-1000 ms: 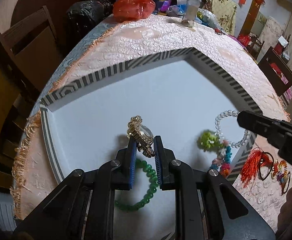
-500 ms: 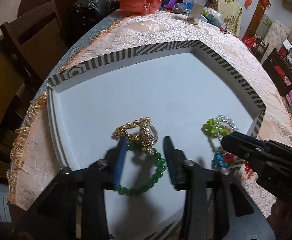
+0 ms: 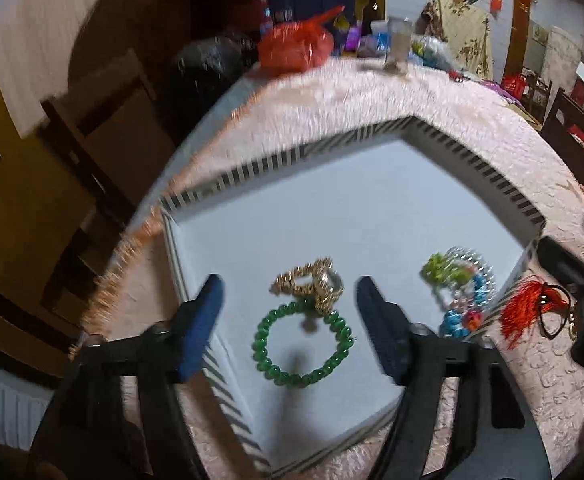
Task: Organize jewelry
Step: 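Open both grippers to release the items and withdraw toward the tablecloth, then grasp the black cord with the left gripper while the right grasps the white pendant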
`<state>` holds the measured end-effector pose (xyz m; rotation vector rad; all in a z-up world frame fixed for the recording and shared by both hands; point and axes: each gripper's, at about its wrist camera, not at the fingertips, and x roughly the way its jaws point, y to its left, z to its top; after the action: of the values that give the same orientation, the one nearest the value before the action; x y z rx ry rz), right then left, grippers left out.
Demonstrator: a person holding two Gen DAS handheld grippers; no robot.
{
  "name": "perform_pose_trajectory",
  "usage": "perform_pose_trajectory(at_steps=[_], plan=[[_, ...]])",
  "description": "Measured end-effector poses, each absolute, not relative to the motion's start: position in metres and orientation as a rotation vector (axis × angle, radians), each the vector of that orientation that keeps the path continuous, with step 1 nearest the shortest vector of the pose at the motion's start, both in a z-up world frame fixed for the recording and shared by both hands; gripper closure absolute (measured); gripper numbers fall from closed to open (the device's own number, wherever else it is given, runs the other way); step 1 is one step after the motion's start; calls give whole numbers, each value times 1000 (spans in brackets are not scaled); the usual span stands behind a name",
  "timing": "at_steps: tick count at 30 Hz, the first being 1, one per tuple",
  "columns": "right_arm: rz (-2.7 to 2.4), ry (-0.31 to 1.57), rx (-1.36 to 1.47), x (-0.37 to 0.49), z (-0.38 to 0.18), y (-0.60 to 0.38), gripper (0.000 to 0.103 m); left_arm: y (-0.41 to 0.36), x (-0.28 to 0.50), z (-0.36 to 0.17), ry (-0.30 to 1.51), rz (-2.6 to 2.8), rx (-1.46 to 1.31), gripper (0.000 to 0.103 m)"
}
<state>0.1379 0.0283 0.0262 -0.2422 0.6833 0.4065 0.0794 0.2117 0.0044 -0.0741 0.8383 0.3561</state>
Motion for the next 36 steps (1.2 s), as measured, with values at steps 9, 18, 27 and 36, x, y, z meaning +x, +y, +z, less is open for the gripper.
perform_pose_trajectory(at_steps=[9, 18, 27, 36], plan=[[223, 708, -216, 92, 17, -120, 8, 174, 54, 16, 813, 299, -118, 21], [189, 886, 12, 61, -14, -218, 8, 81, 44, -9, 924, 45, -100, 21], [227, 998, 10, 35, -38, -239, 8, -6, 80, -21, 950, -78, 23, 22], [129, 1080, -12, 43, -57, -251, 5, -30, 132, -44, 1009, -101, 116, 71]])
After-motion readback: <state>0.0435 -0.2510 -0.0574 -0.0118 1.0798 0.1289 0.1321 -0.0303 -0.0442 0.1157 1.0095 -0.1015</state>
